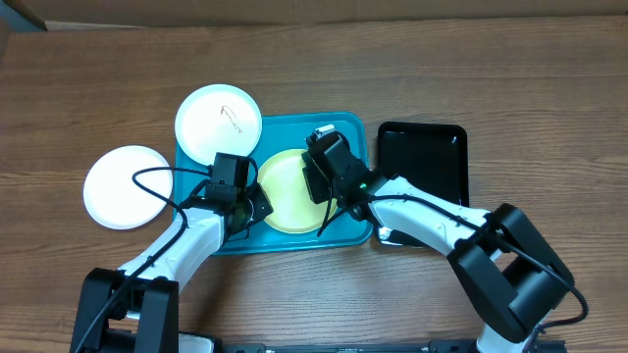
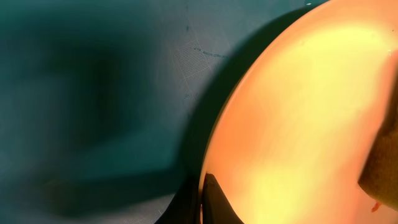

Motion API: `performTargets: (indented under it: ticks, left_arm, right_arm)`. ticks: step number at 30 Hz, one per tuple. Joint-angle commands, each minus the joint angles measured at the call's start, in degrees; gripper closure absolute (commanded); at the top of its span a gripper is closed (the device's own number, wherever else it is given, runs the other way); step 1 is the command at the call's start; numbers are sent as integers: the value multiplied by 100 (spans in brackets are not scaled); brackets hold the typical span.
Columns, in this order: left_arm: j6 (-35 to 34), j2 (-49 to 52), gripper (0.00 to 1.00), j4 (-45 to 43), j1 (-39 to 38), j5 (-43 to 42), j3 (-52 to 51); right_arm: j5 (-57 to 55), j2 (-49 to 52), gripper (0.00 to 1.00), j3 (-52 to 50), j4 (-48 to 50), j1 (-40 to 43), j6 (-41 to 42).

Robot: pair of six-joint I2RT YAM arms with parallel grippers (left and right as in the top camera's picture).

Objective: Clean dirty plates on tray and stack at the side
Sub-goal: 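Scrub the yellow plate with the sponge in the right gripper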

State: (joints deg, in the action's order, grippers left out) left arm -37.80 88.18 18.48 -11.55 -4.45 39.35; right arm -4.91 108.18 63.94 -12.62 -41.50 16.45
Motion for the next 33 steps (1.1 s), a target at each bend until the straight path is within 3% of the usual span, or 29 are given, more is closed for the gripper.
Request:
performTargets:
  ticks: [1, 3, 6, 10, 17, 33]
  left_arm:
    - [-98, 59, 96, 57, -17, -7, -74]
    - [-98, 59, 95, 55, -17, -7, -74]
    - [-96, 59, 96, 57, -17, -2, -74]
    - [-96, 59, 96, 57, -17, 26, -74]
    - [-101, 59, 96, 52, -17, 37, -74]
    - [-98, 59, 96, 52, -17, 39, -74]
  right_arm:
    - [-59, 181, 48, -20, 31, -2, -17]
    - [-61, 310, 52, -20, 9, -2, -17]
    - [-63, 391, 75, -20, -61, -2, -17]
    - [-66, 188, 96, 52, -164, -2, -20]
    - [-55, 42, 96, 101, -597, -2, -17]
    - [1123, 407, 96, 249, -127, -190, 328]
